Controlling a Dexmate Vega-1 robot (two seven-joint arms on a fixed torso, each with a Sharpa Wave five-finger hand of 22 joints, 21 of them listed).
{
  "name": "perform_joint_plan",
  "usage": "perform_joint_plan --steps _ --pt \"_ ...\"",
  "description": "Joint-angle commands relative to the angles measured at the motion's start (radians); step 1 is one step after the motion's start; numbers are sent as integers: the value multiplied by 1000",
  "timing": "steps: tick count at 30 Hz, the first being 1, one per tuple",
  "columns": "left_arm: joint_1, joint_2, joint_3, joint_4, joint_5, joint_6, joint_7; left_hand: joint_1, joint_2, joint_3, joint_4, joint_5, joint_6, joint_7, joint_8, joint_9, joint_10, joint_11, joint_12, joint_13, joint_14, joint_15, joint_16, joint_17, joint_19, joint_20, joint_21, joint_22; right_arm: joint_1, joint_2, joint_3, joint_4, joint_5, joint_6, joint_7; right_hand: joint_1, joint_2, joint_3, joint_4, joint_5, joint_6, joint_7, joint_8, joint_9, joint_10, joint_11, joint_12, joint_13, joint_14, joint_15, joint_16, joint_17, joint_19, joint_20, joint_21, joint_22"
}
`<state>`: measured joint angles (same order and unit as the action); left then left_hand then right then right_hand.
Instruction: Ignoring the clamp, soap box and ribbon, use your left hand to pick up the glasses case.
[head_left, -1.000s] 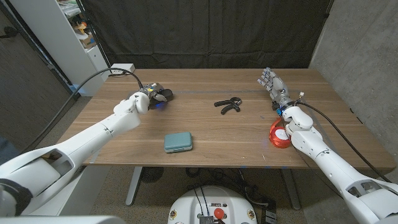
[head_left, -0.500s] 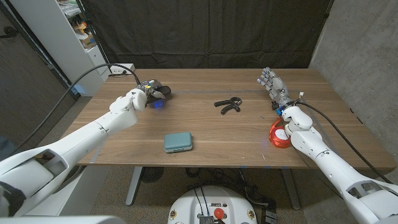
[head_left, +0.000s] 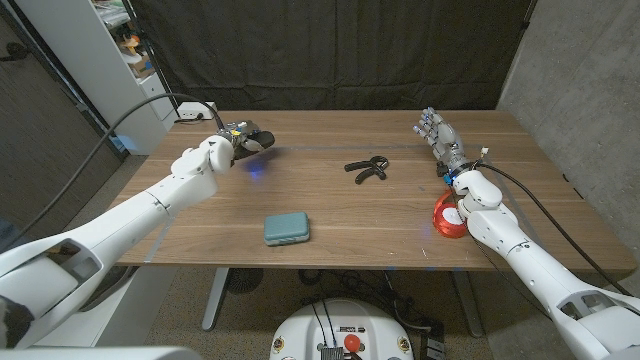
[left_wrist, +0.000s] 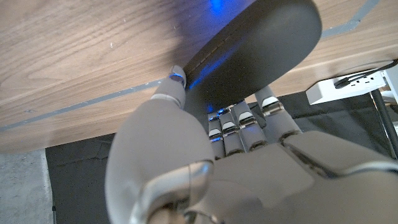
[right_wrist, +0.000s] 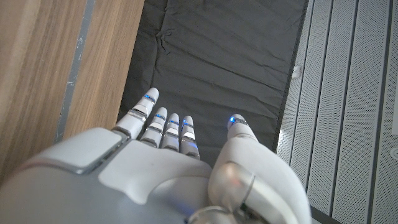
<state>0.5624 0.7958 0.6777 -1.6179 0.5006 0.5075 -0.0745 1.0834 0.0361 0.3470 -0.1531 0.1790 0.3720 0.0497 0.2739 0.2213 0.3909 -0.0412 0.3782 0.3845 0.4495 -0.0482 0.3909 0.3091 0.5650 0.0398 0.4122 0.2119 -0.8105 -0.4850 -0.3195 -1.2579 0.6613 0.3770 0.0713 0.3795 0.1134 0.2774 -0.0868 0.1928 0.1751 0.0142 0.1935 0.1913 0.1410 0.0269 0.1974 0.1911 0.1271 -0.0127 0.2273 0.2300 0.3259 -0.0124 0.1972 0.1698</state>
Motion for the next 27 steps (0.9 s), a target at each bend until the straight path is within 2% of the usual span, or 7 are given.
perform_joint_plan --steps 1,14,27 --pt "2 20 -27 -53 24 16 -26 19 29 -8 -1 4 13 -6 6 3 13 -8 10 7 11 0 13 8 3 -5 11 5 -4 -5 0 -13 -3 -3 -8 -8 0 2 -5 4 8 4 7 0 12 -1 1 1 10 3 7 5 11 0 -1 2" --pt "16 59 -59 -111 41 25 -61 20 29 -17 0 5 22 -6 10 6 20 -9 15 18 17 -5 19 14 7 -11 20 7 -16 -7 -1 -31 -4 -10 -19 -8 0 2 -6 4 9 5 7 0 13 -1 0 1 10 4 7 6 13 0 -1 2" --pt "24 63 -82 -142 56 30 -69 12 30 -22 6 5 35 -8 15 8 32 -10 23 29 41 -7 24 13 12 -16 30 9 -13 -9 -3 -31 -5 -13 -18 -8 0 1 -7 4 11 5 8 0 16 -1 1 1 13 3 8 6 14 0 -1 2"
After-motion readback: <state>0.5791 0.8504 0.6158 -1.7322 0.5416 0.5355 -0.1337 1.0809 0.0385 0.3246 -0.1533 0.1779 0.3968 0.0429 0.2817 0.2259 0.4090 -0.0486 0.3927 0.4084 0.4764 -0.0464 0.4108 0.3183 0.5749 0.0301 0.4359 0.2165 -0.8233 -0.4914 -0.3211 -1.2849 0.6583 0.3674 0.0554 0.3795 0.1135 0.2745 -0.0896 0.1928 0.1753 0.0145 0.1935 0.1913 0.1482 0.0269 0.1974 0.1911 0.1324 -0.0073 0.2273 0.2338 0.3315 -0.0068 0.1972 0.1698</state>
